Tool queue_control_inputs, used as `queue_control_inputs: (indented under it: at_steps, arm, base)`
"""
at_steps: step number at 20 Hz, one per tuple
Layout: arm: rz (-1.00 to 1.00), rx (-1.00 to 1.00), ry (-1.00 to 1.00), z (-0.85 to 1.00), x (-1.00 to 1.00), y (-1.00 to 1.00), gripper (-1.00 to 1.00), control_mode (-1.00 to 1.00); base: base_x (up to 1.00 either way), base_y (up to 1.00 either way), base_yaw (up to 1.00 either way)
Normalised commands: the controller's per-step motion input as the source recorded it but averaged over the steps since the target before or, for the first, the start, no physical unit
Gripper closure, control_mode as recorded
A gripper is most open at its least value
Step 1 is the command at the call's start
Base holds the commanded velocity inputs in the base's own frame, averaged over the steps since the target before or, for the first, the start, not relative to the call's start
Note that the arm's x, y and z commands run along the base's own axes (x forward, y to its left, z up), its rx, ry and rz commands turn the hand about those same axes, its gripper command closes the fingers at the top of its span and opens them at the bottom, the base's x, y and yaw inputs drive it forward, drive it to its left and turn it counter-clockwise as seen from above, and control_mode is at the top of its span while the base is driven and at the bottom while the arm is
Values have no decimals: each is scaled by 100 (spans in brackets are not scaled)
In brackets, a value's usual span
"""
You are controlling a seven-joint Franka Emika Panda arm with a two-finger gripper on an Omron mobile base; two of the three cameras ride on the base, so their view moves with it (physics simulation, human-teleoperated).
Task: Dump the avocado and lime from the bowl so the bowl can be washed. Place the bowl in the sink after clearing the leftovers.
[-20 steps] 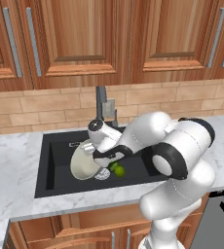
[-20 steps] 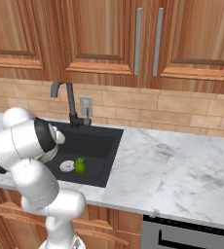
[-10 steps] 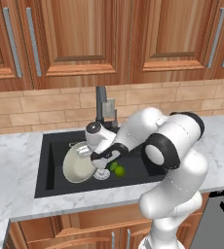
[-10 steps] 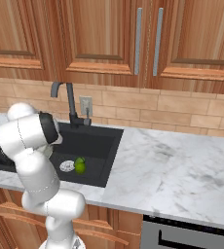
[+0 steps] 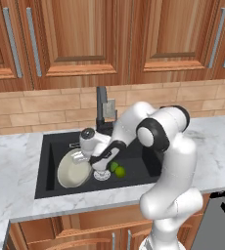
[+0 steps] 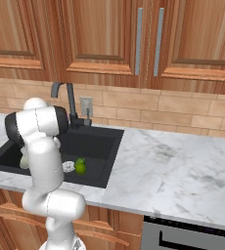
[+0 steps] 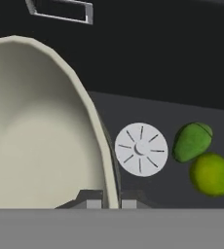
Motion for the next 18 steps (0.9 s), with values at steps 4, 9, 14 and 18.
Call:
queue_control_inputs:
  at_steps: [4,9,14,18]
  arm:
    - [0,0,2,-37,0,14,100,-100]
    - [0,-2,4,-32,0,7,100,-100]
    - [-1,-13,0,-35,0,-1,100,-100]
    - [-5,-6,0,-48,0,-13,100,-100]
  base:
    - [0,0,0]
    - [0,0,0]
    - [0,0,0]
    - [0,0,0]
